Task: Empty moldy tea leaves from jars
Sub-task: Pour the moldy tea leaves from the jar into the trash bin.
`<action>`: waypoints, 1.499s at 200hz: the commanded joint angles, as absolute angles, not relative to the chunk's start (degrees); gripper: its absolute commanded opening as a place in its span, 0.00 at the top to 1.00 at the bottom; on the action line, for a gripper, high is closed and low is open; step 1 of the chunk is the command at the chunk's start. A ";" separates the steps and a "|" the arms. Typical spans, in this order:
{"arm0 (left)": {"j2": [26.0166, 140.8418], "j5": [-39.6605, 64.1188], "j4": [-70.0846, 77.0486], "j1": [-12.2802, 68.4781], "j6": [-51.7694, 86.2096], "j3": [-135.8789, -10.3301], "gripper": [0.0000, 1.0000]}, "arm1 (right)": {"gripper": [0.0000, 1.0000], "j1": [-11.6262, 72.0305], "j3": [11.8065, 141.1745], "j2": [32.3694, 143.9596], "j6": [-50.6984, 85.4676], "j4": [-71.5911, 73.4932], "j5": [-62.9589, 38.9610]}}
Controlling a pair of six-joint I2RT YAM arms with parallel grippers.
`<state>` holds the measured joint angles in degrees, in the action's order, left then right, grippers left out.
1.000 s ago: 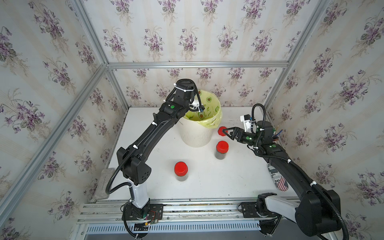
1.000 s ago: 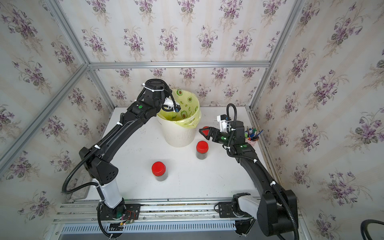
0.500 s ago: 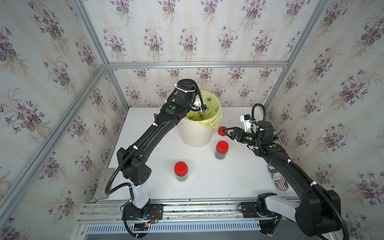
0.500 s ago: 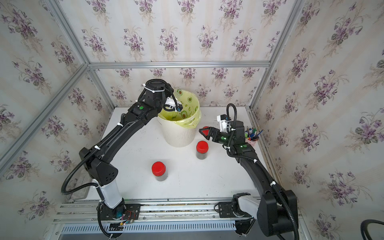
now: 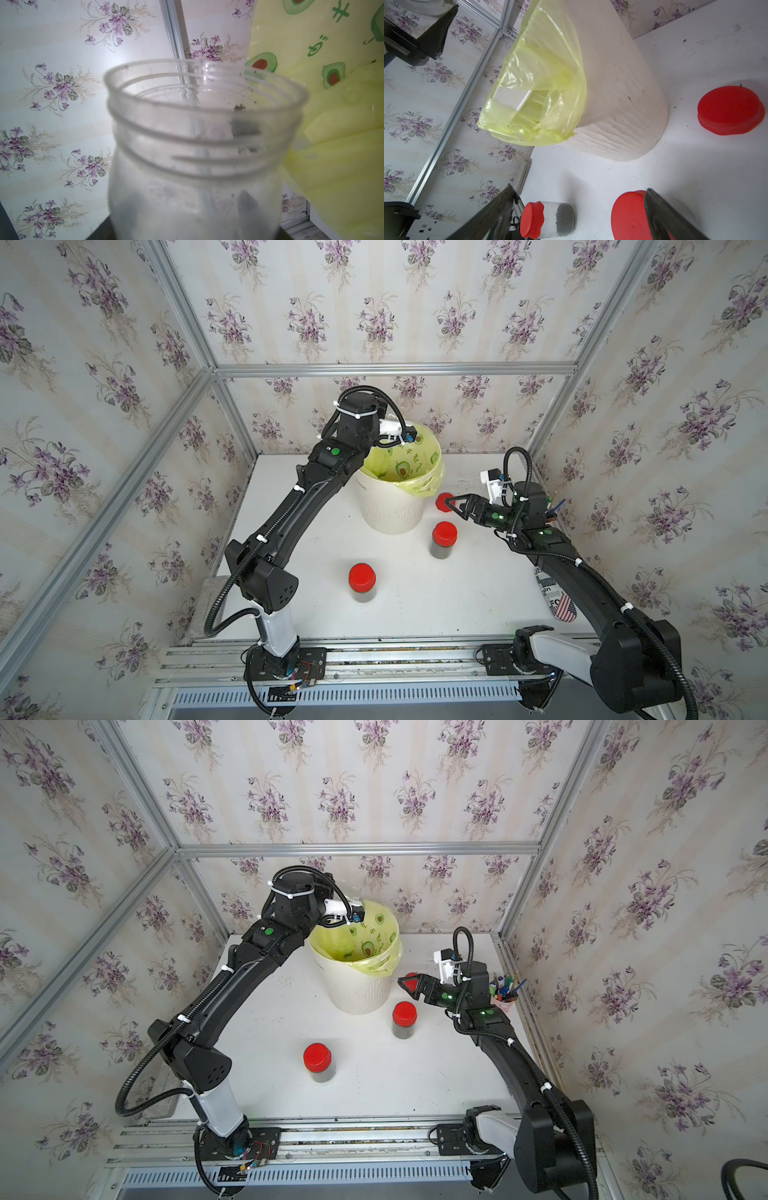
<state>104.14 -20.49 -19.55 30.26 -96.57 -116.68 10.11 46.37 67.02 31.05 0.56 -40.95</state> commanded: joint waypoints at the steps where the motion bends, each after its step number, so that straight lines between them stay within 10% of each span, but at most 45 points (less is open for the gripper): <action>1: 104.21 -22.52 -16.04 30.23 -105.38 -115.30 0.41 | 0.05 10.26 46.67 66.95 31.16 1.70 -41.04; 54: 103.74 -29.91 -17.01 31.32 -127.94 -115.39 0.40 | 0.05 10.27 46.96 67.32 31.03 1.75 -41.38; 300: 104.23 -25.46 -21.09 30.87 -129.78 -114.09 0.38 | 0.05 10.53 47.20 67.59 31.05 2.16 -42.01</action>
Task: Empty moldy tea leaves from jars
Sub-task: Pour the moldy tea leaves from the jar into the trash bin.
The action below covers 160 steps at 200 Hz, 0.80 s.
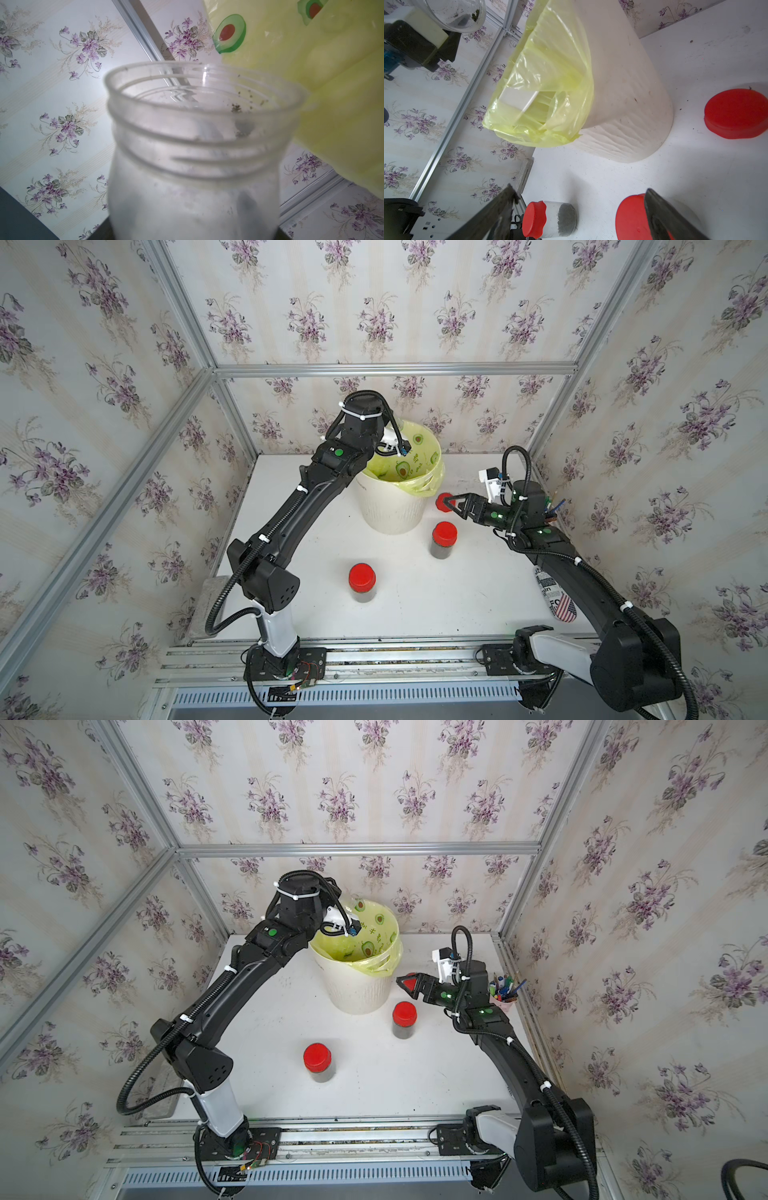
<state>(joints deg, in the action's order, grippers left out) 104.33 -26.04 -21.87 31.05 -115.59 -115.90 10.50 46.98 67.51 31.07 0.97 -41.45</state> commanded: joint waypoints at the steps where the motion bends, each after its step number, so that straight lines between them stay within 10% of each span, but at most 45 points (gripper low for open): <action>1: 104.23 -25.43 -21.09 30.86 -129.75 -114.04 0.38 | 0.05 10.54 47.20 67.54 31.04 2.13 -42.01; 160: 104.68 -27.10 -31.20 31.18 -128.09 -119.11 0.39 | 0.05 10.66 48.08 68.43 31.17 2.21 -42.73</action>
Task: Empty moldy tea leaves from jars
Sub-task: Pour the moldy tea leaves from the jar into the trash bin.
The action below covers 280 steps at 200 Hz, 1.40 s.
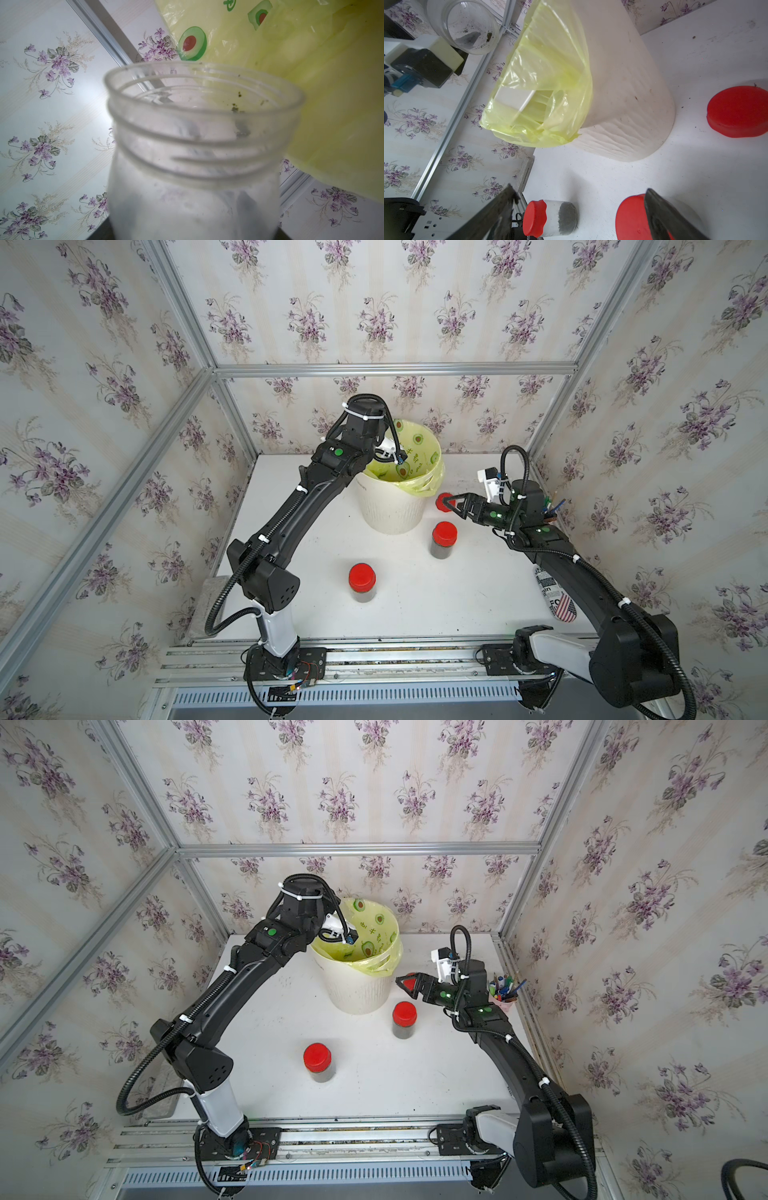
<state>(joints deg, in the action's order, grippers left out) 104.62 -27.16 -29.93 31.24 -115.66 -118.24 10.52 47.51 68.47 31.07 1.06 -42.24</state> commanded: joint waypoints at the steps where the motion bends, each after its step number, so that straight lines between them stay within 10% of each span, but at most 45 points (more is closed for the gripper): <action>1: 104.64 -27.13 -31.20 31.15 -128.12 -119.15 0.39 | 0.05 10.65 48.08 68.45 31.14 2.20 -42.68; 280: 103.98 -26.02 -23.13 31.78 -126.41 -116.37 0.36 | 0.05 11.11 48.00 67.85 30.73 1.41 -41.75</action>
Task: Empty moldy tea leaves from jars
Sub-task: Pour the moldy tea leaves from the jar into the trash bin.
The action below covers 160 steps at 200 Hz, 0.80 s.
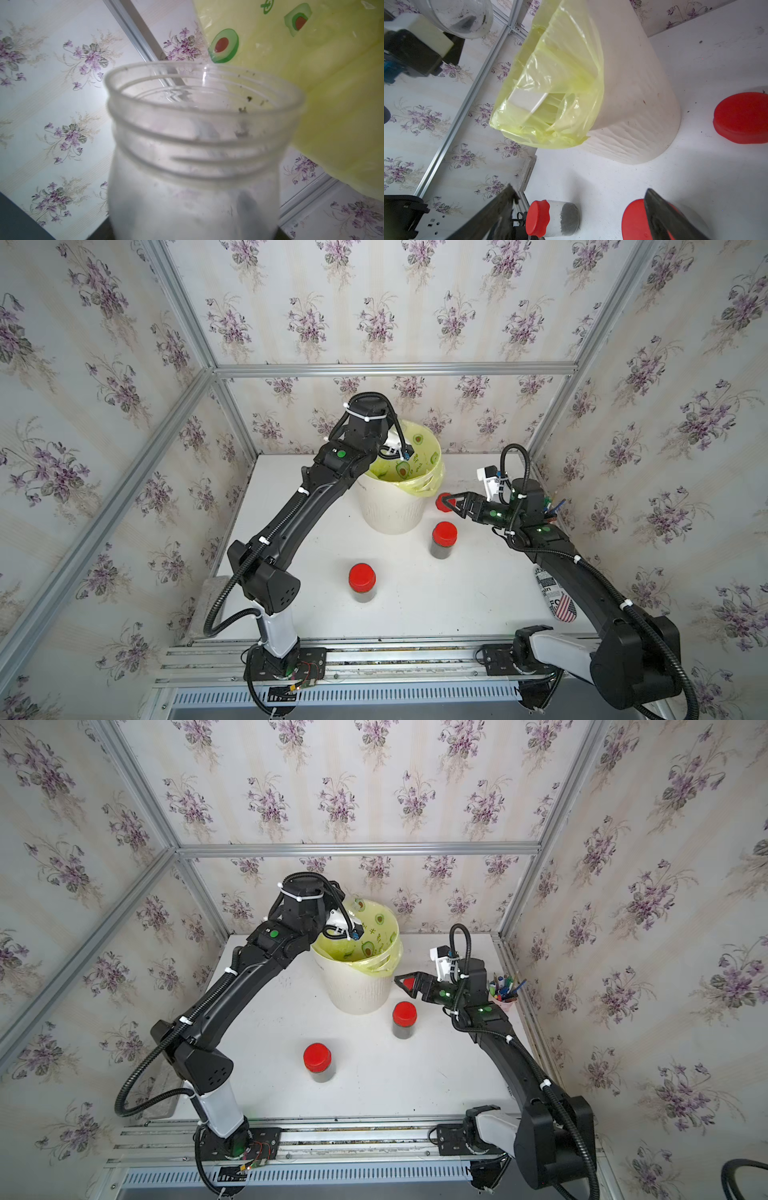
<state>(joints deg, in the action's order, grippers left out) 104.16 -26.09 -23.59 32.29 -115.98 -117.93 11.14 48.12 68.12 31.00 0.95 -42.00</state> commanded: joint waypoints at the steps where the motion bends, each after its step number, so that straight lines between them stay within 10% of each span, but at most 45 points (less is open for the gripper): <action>1: 103.93 -26.06 -23.12 31.80 -126.44 -116.33 0.36 | 0.05 11.13 47.99 67.85 30.74 1.41 -41.75; 160: 103.08 -26.33 -23.29 32.24 -126.10 -116.77 0.35 | 0.05 11.09 48.25 67.08 29.94 0.28 -41.32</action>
<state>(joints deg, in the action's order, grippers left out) 103.35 -26.50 -25.41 31.35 -116.01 -114.85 11.14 47.88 67.48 30.06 0.10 -41.39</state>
